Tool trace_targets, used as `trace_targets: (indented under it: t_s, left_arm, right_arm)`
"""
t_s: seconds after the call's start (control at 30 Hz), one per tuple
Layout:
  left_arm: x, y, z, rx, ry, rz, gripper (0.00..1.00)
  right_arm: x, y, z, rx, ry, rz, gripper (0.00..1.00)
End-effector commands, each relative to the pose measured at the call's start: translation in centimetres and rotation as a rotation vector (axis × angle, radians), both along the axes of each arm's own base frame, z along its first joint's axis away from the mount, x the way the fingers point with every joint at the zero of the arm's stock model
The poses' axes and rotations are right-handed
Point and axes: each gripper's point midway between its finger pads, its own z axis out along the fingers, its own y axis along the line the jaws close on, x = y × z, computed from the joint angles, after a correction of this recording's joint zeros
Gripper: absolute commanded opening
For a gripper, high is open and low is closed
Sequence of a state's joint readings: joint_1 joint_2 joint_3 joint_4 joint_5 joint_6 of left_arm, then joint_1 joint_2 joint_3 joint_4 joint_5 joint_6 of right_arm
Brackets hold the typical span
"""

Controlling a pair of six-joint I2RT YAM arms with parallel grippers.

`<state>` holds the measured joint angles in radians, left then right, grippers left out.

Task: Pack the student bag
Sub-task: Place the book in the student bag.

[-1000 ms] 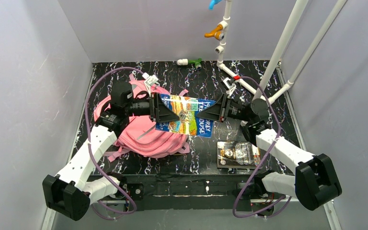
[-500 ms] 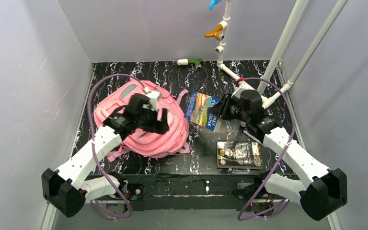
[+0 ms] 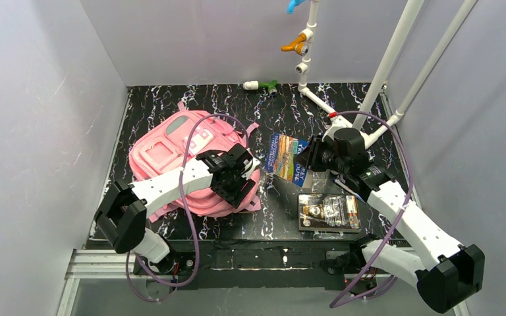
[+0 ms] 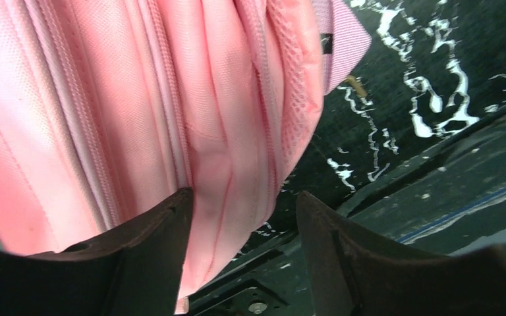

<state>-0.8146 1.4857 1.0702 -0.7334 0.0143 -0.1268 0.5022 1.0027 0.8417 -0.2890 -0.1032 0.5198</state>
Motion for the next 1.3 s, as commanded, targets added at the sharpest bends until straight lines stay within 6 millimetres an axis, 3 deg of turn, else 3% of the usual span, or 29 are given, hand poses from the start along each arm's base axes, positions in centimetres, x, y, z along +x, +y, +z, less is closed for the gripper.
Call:
trace_targets:
  t_s: [0.0,0.33,0.47,0.6,0.7,0.77,0.87,0.97,1.1,1.27]
  left_arm:
    - [0.7,2.1,0.7,0.127,-0.035,-0.006,0.48]
    - [3.2,3.0,5.8,0.077,-0.269,0.052,0.14]
    - [4.3,3.2,9.0,-0.002,-0.398,0.128,0.0]
    - [7.3,4.8,13.8,-0.113,-0.675,0.359,0.0]
    - [8.8,4.9,17.9,-0.291,-0.877,0.447,0.0]
    - [9.4,5.2,20.5,-0.373,-0.979,0.483,0.0]
    - [10.0,5.1,22.9,-0.404,-1.059,0.467,0.0]
    - [10.1,4.6,23.8,-0.399,-1.07,0.411,0.0]
    - [9.5,4.8,23.5,-0.393,-1.058,0.381,0.0]
    - [8.5,4.1,23.8,-0.44,-1.039,0.307,0.0]
  right_arm:
    - [1.1,0.6,4.7,0.07,-0.153,0.014,0.01]
    - [0.4,1.8,3.5,0.063,-0.097,0.101,0.01]
    - [-0.6,2.3,3.2,0.049,-0.048,0.168,0.01]
    - [-2.1,3.3,4.0,0.09,-0.021,0.256,0.01]
    - [-3.3,4.5,4.4,0.163,0.051,0.316,0.01]
    - [-4.3,6.1,5.2,0.277,0.117,0.377,0.01]
    - [-5.2,8.4,6.6,0.505,0.197,0.428,0.01]
    - [-4.2,9.4,7.4,0.635,0.231,0.355,0.01]
    - [-1.0,11.1,7.8,0.732,0.278,0.232,0.01]
    - [0.6,15.7,6.4,0.847,0.393,0.202,0.01]
